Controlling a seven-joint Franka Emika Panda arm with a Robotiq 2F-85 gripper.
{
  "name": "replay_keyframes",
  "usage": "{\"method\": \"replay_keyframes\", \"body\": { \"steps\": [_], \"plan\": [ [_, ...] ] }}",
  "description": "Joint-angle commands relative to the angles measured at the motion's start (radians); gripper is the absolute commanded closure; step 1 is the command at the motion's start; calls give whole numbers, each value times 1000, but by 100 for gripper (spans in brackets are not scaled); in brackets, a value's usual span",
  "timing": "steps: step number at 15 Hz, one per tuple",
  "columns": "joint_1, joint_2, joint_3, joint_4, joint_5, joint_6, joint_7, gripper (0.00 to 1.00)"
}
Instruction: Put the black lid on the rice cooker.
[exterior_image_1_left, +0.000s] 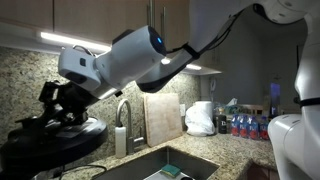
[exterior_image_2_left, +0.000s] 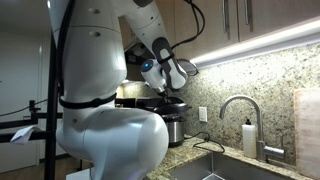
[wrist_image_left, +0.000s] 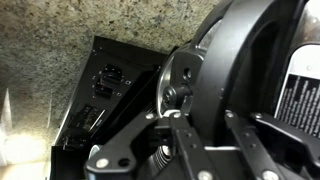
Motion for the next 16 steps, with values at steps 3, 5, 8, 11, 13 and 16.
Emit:
{"method": "replay_keyframes", "body": {
  "steps": [3, 5, 8, 11, 13, 16],
  "plan": [
    [-4, 277, 26, 343, 69, 101, -136, 98],
    [10, 372, 27, 421, 92, 152, -162, 98],
    [-64, 453, 126, 452, 207, 213, -303, 98],
    [-58, 480, 161, 458, 246, 190, -384, 98],
    [-53, 487, 172, 463, 259, 163, -416, 98],
    [-56, 479, 175, 459, 277, 106, -447, 98]
  ]
}}
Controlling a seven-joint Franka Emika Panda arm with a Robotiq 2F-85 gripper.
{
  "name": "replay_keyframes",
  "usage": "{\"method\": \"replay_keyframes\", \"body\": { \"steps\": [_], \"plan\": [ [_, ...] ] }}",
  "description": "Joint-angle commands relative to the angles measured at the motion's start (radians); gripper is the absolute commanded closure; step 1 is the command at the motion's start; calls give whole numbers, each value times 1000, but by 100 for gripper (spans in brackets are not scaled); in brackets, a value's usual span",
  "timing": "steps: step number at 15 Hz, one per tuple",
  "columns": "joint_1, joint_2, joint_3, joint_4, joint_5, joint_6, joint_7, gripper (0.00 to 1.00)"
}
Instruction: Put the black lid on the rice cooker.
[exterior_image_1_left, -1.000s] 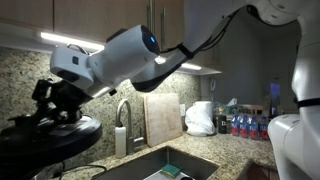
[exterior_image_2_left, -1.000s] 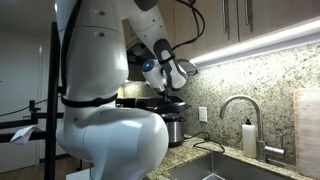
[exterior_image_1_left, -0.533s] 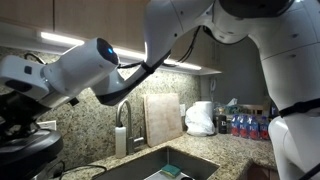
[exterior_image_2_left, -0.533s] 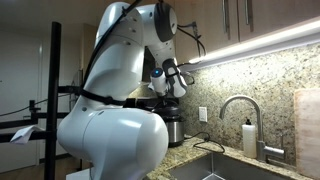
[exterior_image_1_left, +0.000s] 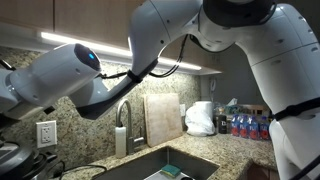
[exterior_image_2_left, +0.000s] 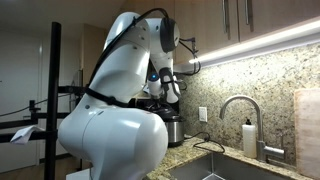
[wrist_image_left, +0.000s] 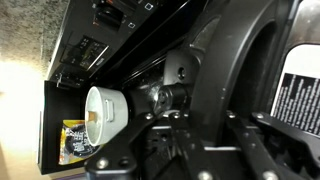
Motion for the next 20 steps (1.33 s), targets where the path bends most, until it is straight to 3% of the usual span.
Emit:
{"method": "replay_keyframes", "body": {
  "steps": [1, 9, 10, 12, 20],
  "plan": [
    [-20, -26, 10, 10, 46, -56, -77, 98],
    [-73, -14, -11, 15, 119, -100, -100, 98],
    [-45, -9, -52, 13, 153, -89, -124, 98],
    [-38, 10, -66, 11, 192, -81, -160, 98],
    [14, 28, -44, -16, 329, -115, -360, 98]
  ]
}}
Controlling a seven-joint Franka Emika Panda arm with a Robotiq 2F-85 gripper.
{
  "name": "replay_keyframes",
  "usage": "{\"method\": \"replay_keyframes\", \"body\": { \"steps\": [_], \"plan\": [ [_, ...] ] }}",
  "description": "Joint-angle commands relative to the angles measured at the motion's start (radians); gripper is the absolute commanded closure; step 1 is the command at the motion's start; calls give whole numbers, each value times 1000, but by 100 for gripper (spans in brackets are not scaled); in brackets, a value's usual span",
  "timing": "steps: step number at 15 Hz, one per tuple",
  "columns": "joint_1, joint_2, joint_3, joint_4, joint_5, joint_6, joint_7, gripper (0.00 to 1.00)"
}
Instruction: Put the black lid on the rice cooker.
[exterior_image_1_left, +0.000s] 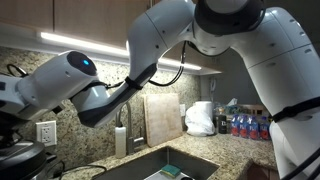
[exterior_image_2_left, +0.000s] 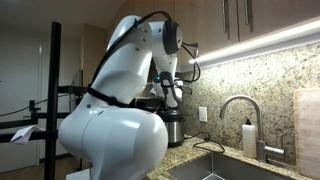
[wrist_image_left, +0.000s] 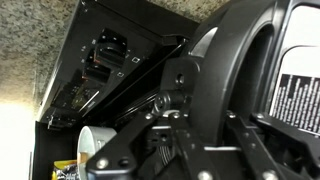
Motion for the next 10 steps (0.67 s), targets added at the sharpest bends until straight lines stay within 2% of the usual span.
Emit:
{"method": "replay_keyframes", "body": {
  "steps": [1, 6, 10],
  "plan": [
    [24, -12, 12, -21, 82, -39, -130, 98],
    [6, -14, 44, -50, 252, -80, -294, 98],
    [-43, -17, 95, -67, 414, -104, -403, 98]
  ]
}}
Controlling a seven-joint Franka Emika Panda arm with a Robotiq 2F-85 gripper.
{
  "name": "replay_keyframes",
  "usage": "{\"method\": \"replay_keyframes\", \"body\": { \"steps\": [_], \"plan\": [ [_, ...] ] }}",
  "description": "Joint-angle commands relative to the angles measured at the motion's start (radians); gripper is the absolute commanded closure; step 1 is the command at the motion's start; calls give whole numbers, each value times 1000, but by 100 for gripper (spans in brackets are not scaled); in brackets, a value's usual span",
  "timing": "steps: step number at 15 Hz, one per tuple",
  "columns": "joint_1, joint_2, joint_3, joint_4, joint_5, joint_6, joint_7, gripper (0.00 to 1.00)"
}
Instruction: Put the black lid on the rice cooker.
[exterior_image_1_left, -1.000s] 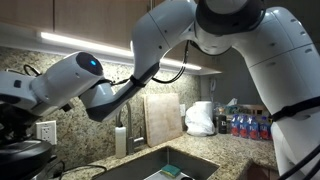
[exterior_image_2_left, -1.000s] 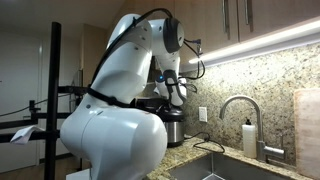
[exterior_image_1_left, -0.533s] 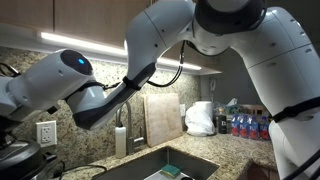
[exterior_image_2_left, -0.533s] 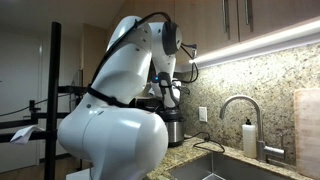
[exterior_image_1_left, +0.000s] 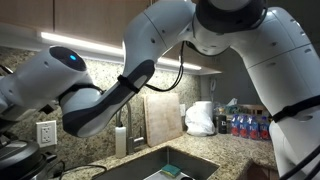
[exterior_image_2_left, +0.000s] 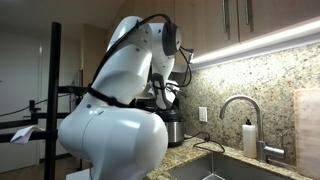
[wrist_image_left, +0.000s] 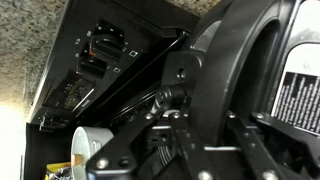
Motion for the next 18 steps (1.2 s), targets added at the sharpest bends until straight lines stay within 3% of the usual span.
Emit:
{"method": "replay_keyframes", "body": {
  "steps": [1, 9, 10, 11, 13, 18],
  "plan": [
    [-58, -24, 64, -24, 141, -52, -134, 98],
    [-150, -33, 188, -13, 393, -182, -330, 98],
    [-158, -33, 200, -13, 414, -196, -348, 90],
    [-164, -34, 214, -16, 432, -203, -367, 64],
    [-188, -34, 255, -25, 484, -220, -424, 60],
    [-250, -66, 330, -46, 579, -261, -510, 27]
  ]
}}
